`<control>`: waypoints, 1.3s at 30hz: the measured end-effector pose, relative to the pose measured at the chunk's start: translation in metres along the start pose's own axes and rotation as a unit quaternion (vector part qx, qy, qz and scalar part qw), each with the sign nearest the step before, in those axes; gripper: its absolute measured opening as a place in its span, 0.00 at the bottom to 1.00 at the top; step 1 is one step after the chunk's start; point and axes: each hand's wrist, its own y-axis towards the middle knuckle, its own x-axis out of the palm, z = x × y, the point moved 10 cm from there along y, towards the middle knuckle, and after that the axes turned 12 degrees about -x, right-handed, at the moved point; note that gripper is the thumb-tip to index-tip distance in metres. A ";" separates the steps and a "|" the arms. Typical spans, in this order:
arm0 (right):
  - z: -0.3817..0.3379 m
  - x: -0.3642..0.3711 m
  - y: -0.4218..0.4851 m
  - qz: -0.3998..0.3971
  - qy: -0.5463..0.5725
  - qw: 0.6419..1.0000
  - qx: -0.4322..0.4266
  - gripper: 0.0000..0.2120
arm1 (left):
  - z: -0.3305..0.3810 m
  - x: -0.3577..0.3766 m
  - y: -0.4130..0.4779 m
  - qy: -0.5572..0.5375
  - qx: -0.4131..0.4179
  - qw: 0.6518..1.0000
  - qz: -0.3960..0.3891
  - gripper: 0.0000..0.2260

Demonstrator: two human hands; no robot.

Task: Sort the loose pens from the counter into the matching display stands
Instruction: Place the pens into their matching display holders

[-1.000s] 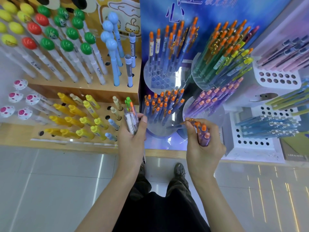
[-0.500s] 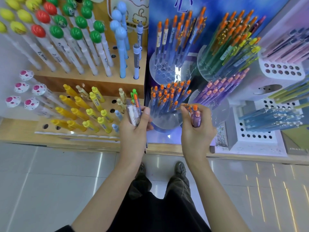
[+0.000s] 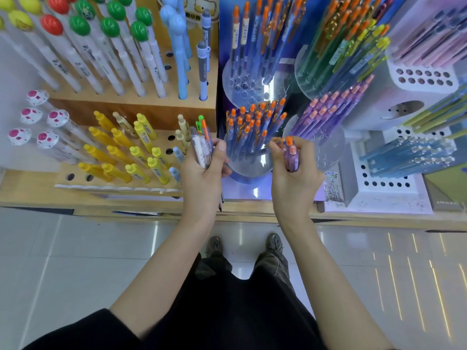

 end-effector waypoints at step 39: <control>0.022 0.041 -0.002 -0.134 0.188 0.952 0.201 0.11 | 0.009 0.001 0.002 -0.016 -0.044 0.997 -0.055 0.06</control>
